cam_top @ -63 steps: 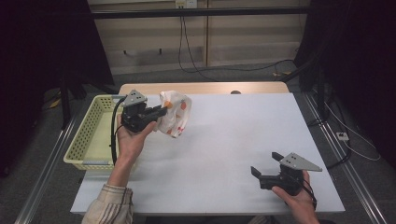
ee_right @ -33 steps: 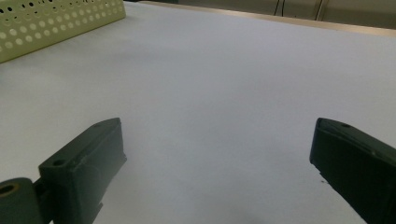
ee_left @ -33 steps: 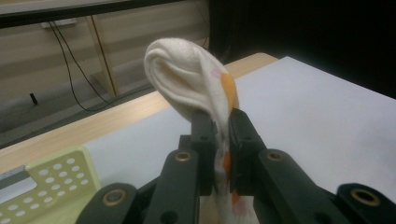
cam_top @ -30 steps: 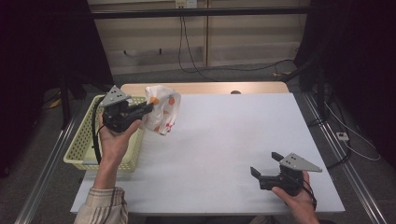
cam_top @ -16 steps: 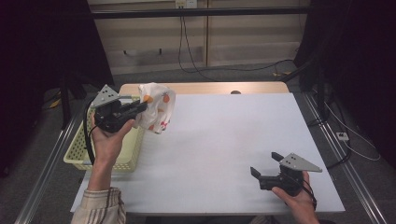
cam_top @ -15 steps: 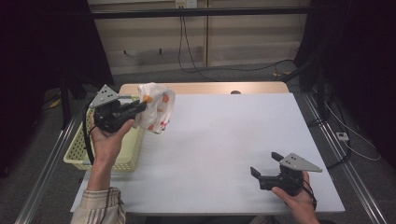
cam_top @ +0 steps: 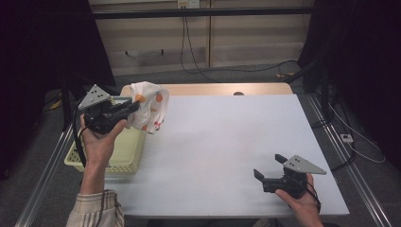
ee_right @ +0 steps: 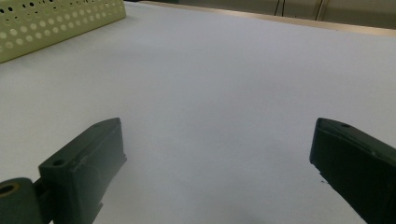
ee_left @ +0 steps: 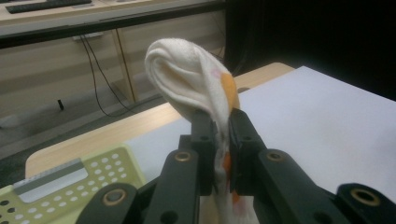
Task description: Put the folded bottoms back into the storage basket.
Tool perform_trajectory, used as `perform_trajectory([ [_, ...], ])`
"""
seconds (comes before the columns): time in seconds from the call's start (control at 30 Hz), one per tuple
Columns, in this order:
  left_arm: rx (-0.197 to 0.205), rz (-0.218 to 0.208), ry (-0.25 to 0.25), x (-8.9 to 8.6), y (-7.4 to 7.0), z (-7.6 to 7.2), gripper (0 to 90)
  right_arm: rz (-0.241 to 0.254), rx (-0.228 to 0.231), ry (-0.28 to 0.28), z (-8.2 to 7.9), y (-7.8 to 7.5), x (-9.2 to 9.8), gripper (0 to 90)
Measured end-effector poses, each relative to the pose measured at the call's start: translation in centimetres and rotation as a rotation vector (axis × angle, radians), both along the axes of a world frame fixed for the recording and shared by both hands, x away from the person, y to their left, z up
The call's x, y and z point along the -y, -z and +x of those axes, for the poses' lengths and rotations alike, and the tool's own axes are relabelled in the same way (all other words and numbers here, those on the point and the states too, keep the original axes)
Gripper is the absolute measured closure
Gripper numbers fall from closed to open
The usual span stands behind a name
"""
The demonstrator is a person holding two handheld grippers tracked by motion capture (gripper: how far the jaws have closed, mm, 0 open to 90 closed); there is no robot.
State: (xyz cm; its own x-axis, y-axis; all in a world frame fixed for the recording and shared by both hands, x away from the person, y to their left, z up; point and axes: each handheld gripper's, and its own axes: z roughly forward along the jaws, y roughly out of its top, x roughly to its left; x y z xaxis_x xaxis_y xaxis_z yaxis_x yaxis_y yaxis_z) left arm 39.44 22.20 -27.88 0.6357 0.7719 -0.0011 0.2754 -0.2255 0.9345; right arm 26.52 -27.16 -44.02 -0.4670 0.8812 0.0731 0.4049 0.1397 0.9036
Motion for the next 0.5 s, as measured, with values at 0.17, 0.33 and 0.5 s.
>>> perform_trajectory([
  [0.17,0.003,0.007,-0.005,-0.4,-0.4,-0.4,83.1,-0.001,0.002,0.004,0.0,0.0,0.1,3.1],
  [0.33,0.006,0.017,-0.012,-1.0,-0.4,-0.9,83.0,0.0,-0.003,0.005,0.0,0.0,0.0,3.1],
  [0.5,0.012,0.006,-0.027,-2.0,-0.6,-1.2,83.0,0.0,-0.002,0.001,0.0,0.0,-0.1,3.0],
])
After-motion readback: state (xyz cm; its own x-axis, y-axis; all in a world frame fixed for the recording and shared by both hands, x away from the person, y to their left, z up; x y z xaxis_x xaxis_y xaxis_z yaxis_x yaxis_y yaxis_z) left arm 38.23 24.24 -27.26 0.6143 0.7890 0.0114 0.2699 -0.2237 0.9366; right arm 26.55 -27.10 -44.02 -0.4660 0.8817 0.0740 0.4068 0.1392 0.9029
